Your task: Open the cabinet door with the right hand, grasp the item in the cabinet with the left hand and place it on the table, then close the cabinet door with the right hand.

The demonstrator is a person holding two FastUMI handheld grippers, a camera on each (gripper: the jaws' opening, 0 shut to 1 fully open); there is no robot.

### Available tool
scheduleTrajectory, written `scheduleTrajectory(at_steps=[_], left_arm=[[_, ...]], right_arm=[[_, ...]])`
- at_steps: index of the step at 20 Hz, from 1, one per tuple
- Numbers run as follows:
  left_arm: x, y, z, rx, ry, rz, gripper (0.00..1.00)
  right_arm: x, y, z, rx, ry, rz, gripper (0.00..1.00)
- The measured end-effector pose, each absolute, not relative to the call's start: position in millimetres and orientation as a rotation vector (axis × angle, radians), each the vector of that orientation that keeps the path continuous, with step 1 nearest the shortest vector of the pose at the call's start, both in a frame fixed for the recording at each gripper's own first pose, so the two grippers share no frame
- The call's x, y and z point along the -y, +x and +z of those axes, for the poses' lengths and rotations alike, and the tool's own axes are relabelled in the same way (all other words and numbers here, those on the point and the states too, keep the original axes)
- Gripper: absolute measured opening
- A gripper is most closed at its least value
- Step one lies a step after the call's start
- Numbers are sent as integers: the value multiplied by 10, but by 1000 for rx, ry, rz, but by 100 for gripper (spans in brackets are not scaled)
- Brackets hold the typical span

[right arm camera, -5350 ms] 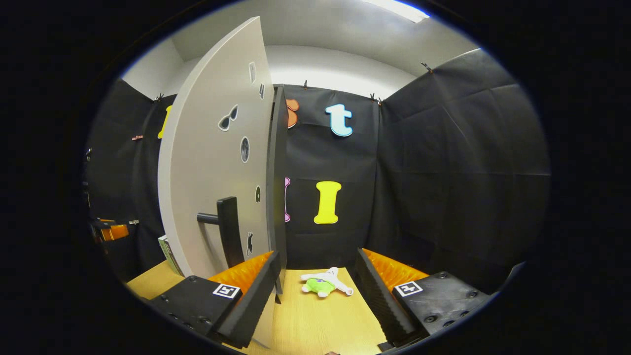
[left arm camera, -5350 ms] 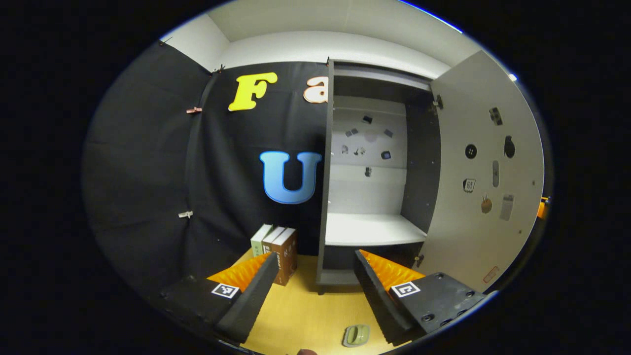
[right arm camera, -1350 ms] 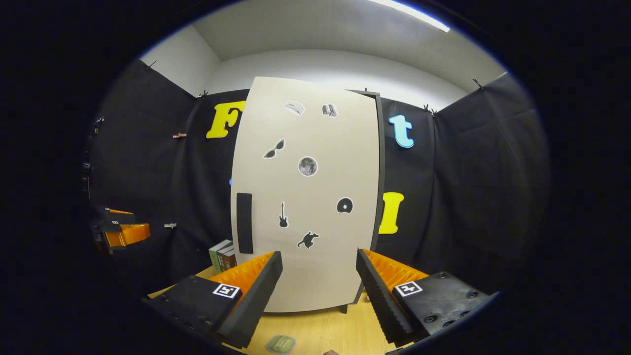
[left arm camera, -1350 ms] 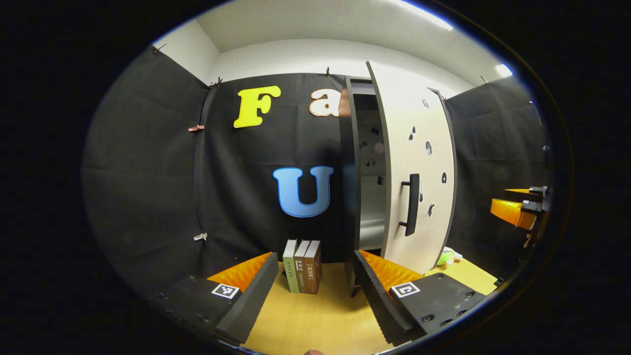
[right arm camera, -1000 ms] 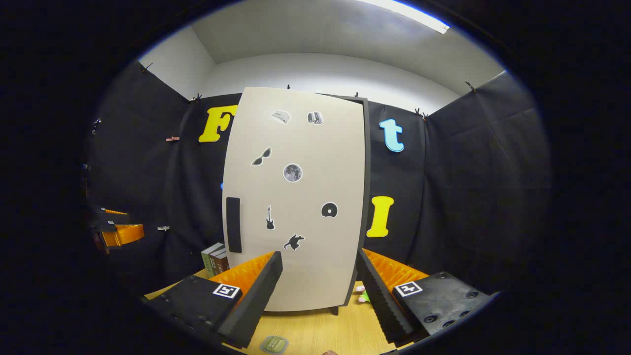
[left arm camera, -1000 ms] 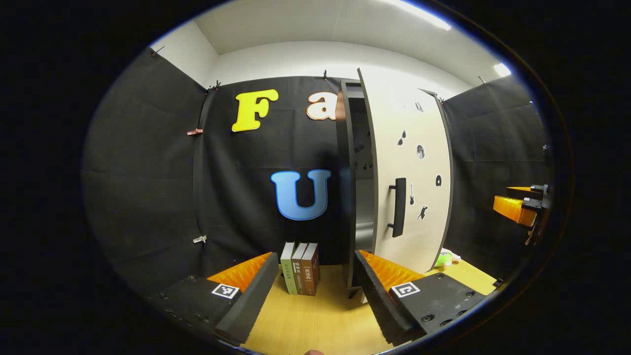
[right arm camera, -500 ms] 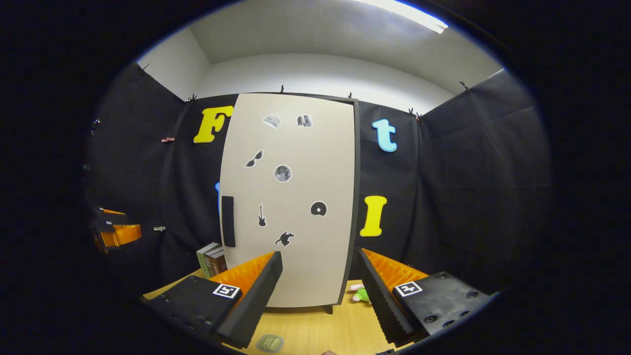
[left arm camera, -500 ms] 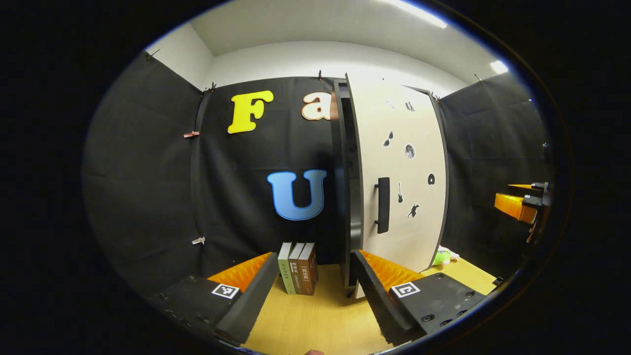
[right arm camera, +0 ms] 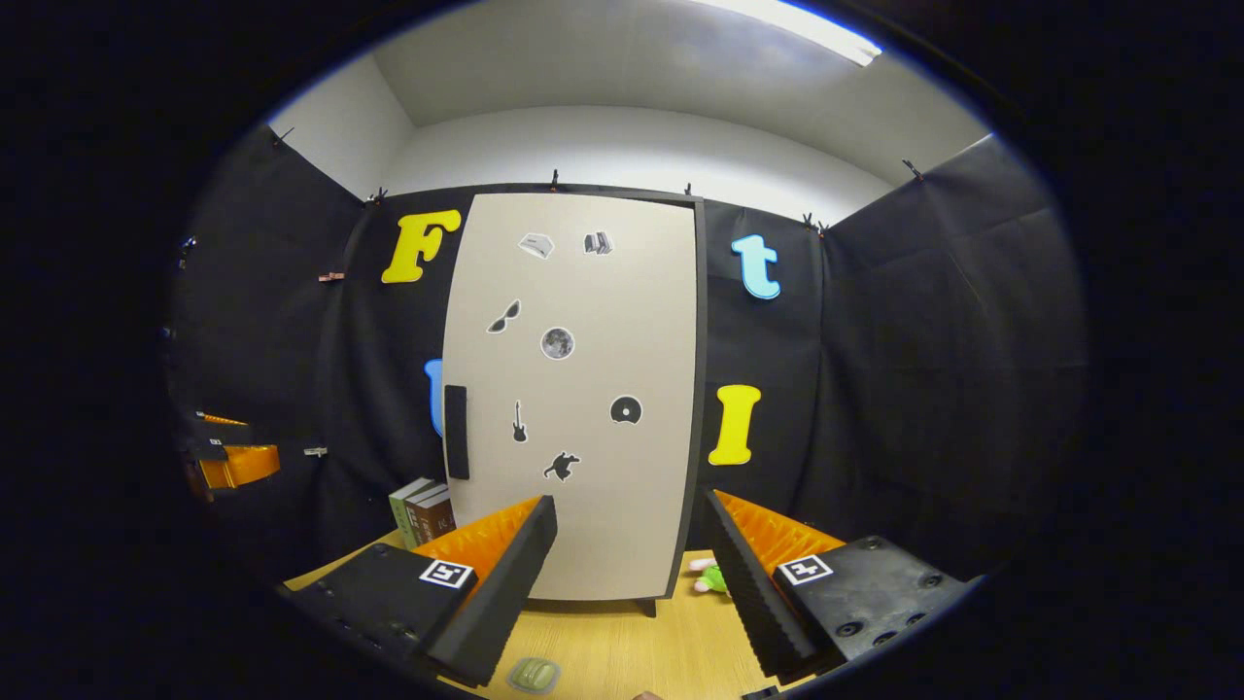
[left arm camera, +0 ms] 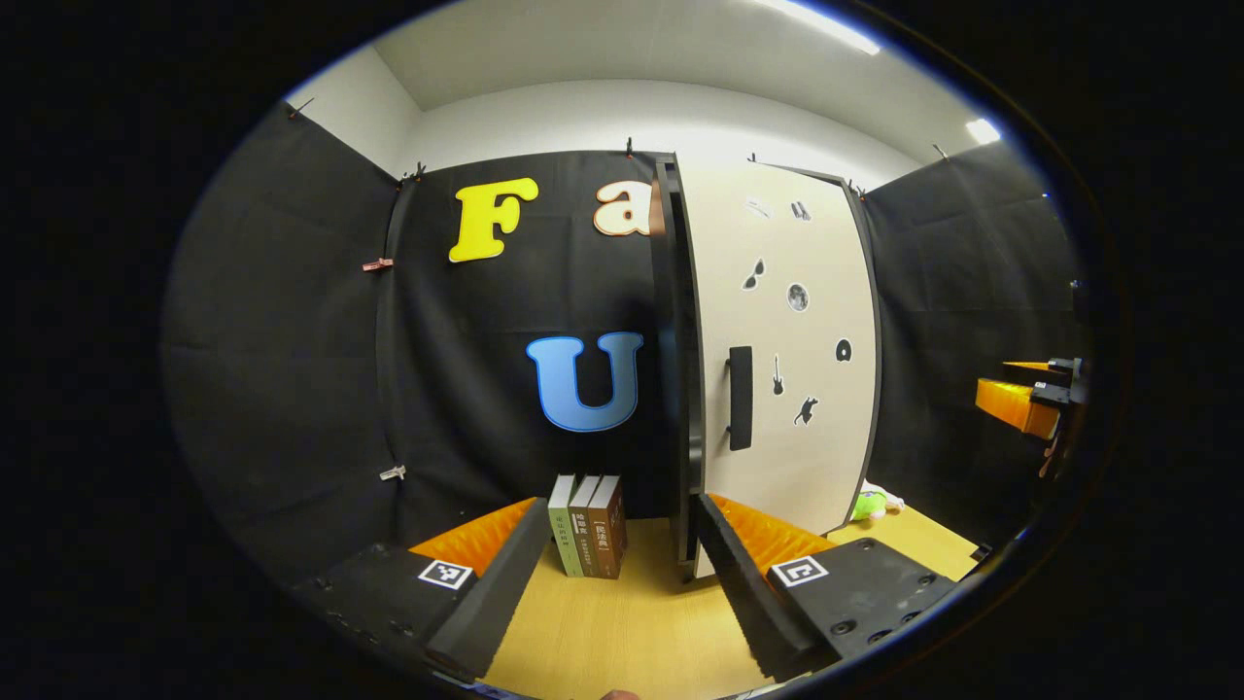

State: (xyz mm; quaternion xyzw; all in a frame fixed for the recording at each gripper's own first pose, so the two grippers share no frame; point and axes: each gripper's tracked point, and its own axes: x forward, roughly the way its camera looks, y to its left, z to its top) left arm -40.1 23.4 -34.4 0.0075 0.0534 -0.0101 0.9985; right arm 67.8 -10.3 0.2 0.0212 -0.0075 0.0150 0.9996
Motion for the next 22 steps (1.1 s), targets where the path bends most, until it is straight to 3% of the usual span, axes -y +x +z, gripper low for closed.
scheduleTrajectory(at_steps=[22], left_arm=[[-211,-380,-285,-100,20,-20,96]], right_arm=[[101,677,14,24,57,24,98]])
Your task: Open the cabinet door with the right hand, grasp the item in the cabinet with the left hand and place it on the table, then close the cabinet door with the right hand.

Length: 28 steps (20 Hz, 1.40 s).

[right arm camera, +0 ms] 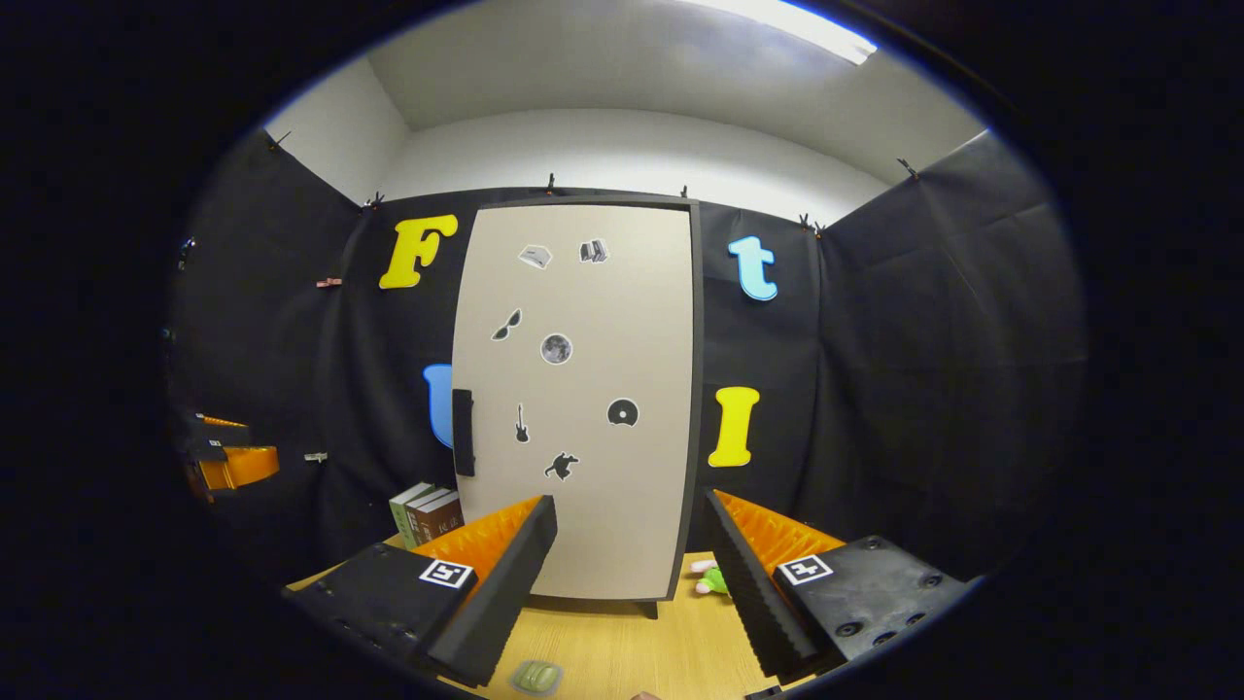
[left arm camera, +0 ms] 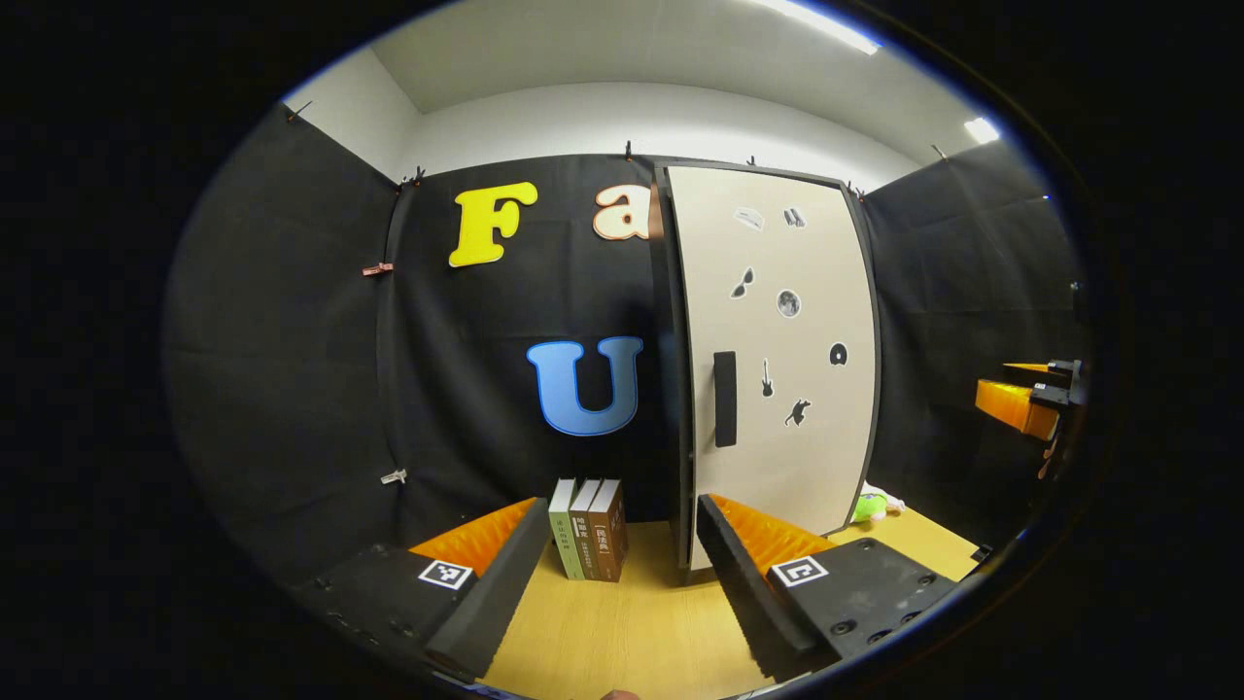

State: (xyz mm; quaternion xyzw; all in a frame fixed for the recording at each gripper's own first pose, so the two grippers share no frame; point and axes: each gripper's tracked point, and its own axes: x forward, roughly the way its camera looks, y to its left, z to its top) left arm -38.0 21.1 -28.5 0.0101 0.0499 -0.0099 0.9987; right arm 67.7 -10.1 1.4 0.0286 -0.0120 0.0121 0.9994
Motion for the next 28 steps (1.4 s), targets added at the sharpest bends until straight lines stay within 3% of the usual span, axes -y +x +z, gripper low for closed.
scheduleTrajectory(at_steps=[28], left_arm=[[-238,-272,-296,-99,12,-29,96]], right_arm=[[-129,755,-5,29,-7,83,98]])
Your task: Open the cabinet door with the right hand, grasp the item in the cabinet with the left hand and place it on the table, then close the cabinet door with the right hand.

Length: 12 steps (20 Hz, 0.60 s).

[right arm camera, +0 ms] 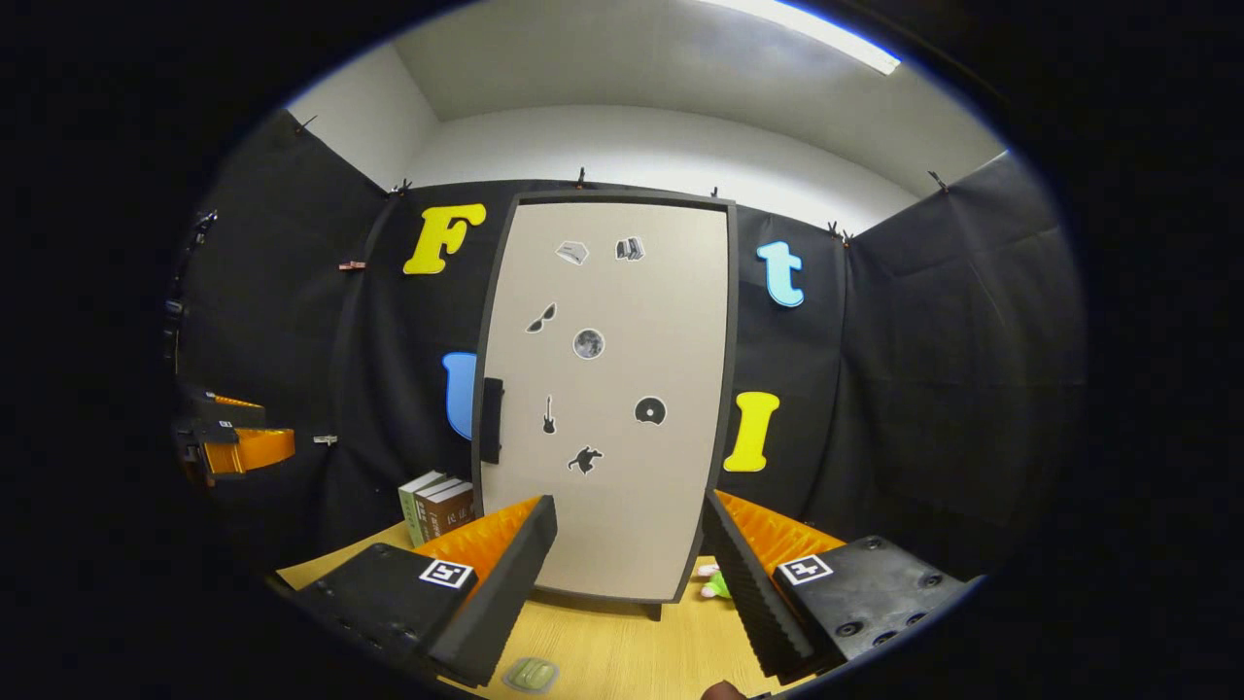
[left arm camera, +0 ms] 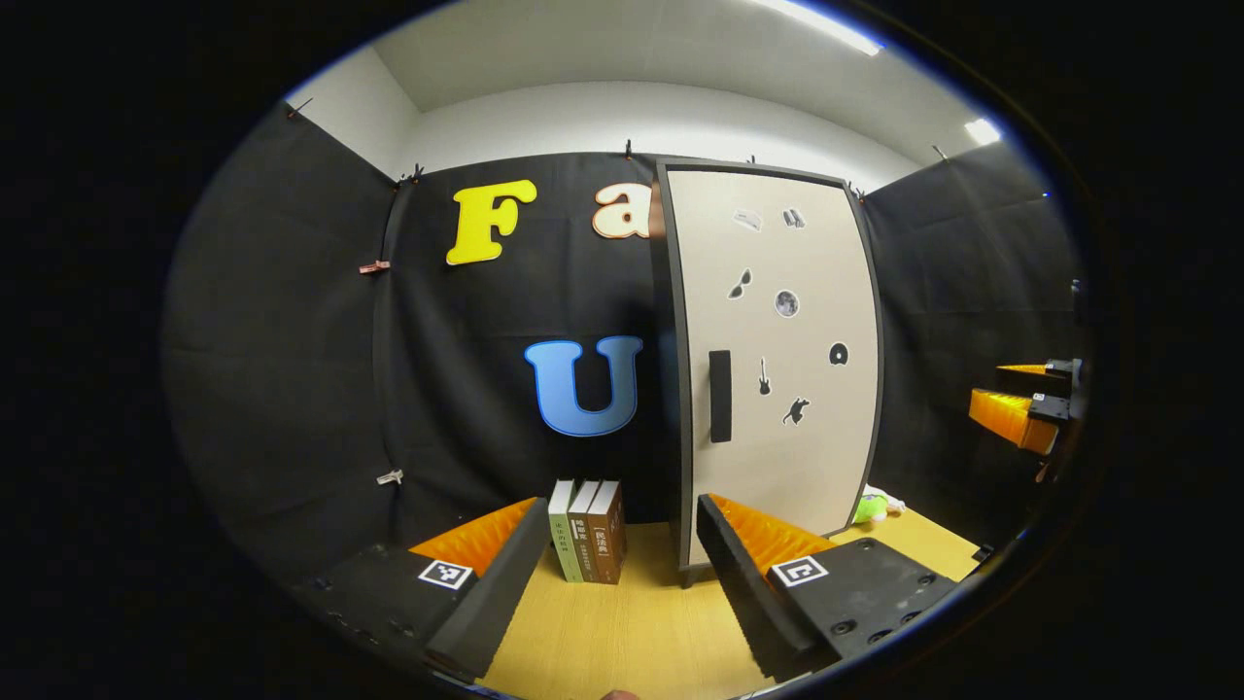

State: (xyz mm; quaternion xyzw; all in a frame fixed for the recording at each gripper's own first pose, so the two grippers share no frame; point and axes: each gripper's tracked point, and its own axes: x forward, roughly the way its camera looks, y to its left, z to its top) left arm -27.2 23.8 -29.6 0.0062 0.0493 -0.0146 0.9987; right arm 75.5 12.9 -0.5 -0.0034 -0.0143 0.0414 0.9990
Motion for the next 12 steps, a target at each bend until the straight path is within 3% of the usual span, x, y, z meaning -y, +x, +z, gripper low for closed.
scheduleTrajectory(at_steps=[12], left_arm=[[-158,-231,-239,-87,22,-27,96]], right_arm=[[-64,827,-46,16,3,74,98]])
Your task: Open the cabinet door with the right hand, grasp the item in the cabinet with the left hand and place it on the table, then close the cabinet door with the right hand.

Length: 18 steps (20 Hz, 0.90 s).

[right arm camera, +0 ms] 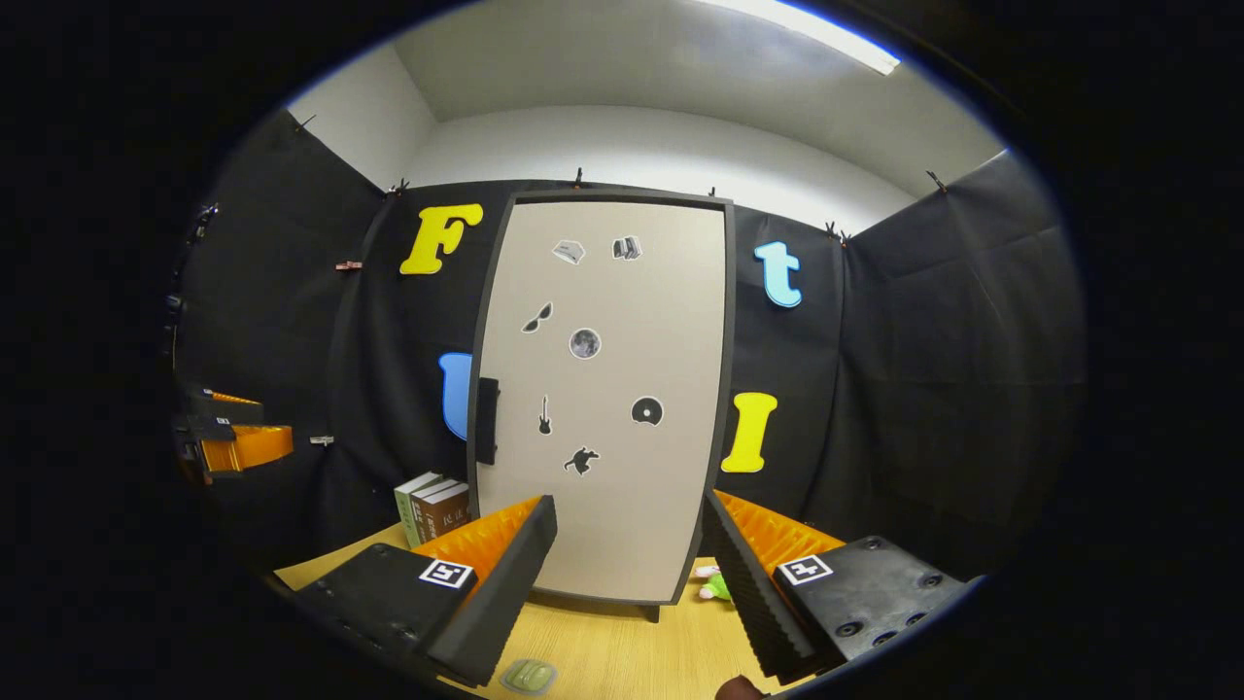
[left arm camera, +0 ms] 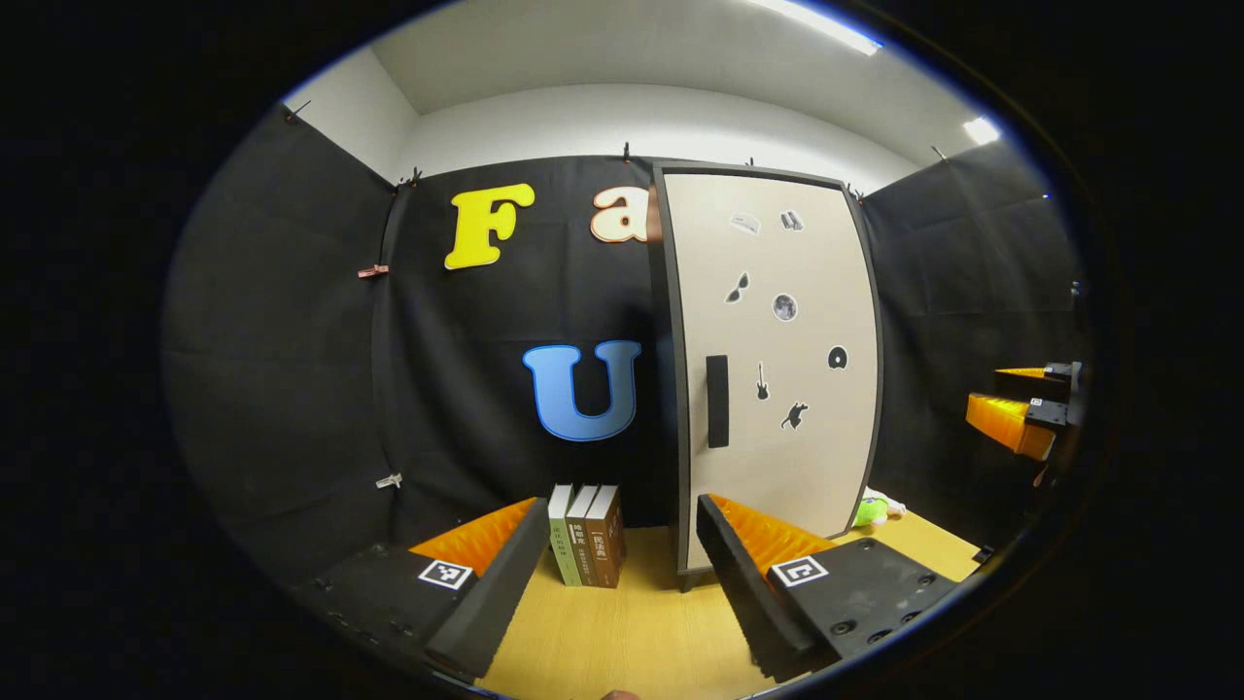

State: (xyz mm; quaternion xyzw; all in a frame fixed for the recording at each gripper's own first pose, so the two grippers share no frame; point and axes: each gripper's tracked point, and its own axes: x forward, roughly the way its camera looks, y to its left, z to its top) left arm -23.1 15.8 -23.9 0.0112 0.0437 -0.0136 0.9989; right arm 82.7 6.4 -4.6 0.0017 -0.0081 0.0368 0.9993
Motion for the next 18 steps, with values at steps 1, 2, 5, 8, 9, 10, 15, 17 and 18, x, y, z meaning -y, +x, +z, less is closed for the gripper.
scheduleTrajectory(at_steps=[1,2,5,8,9,10,15,17,18], left_arm=[[-134,-231,-231,-87,21,-30,96],[-95,-220,-218,-83,19,-36,96],[-60,-234,-214,-90,23,-24,96],[-34,-259,-170,-89,28,-11,96],[-24,-263,-161,-87,27,-7,96],[-14,-277,-162,-89,27,-1,96],[31,-302,-152,-93,29,20,96],[59,-308,-128,-93,31,23,96],[72,-310,-115,-90,34,23,95]], right_arm=[[-55,839,-56,10,8,76,97],[-55,863,-52,9,13,78,98],[-21,907,-50,10,26,79,98],[-10,954,-38,16,41,90,98],[-2,969,-35,17,41,95,98],[7,970,-42,17,40,98,98],[49,984,-49,23,55,118,98],[102,990,-29,27,60,116,98],[120,982,-27,28,66,116,98]])
